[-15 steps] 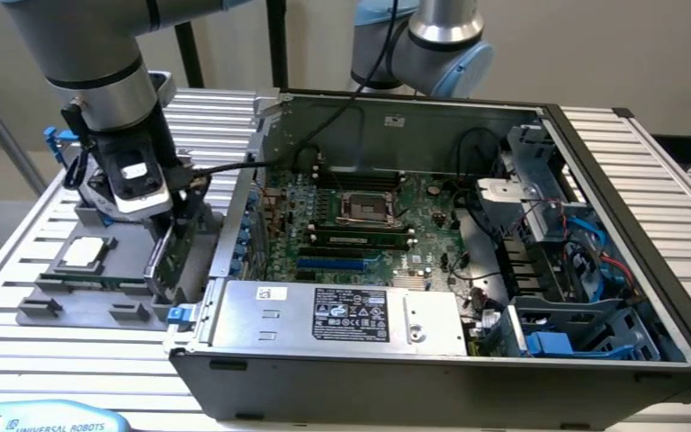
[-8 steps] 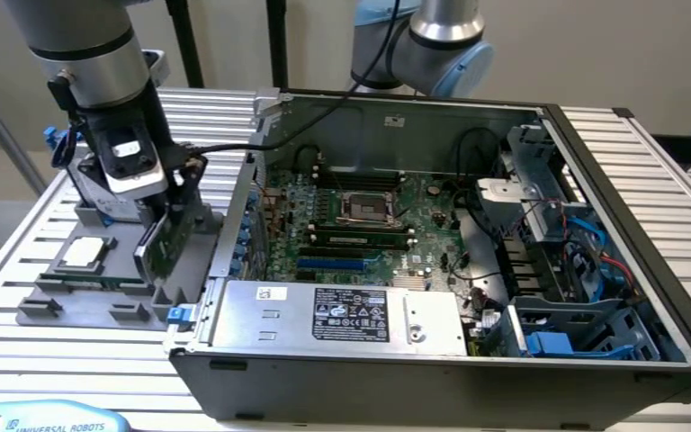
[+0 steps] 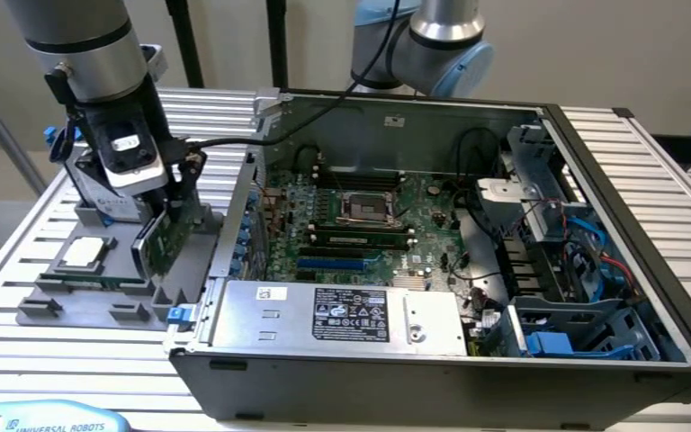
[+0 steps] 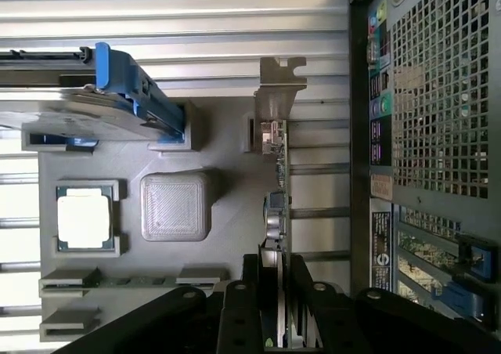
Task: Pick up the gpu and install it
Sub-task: 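Pick up the gpu and move the gpu toward the slot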
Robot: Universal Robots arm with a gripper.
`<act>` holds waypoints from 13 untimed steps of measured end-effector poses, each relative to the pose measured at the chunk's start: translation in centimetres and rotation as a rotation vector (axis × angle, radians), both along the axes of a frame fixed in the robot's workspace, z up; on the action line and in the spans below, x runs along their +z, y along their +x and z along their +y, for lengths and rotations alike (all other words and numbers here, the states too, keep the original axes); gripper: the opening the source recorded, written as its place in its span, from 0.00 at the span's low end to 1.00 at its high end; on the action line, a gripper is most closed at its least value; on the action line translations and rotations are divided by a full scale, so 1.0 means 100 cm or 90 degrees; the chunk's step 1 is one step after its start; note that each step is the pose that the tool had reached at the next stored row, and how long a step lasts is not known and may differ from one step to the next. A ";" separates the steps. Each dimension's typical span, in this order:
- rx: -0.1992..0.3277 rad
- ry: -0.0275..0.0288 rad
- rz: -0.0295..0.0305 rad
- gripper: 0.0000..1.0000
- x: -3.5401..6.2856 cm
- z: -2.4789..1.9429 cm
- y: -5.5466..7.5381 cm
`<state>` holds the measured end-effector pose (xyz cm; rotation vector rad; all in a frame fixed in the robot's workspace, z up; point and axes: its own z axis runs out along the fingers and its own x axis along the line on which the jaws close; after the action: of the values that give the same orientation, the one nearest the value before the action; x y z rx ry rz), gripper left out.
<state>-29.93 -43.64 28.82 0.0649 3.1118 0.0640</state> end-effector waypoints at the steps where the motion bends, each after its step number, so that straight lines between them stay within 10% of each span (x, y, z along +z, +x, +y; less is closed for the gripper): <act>1: 0.001 0.0000 0.0000 0.26 0.0000 0.0000 0.000; 6: 0.003 -0.0001 0.0003 0.26 0.0026 0.0000 0.000; 13: 0.005 0.0014 0.0001 0.26 0.0307 0.0000 0.000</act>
<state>-29.93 -43.63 31.88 0.0532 3.1123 0.0675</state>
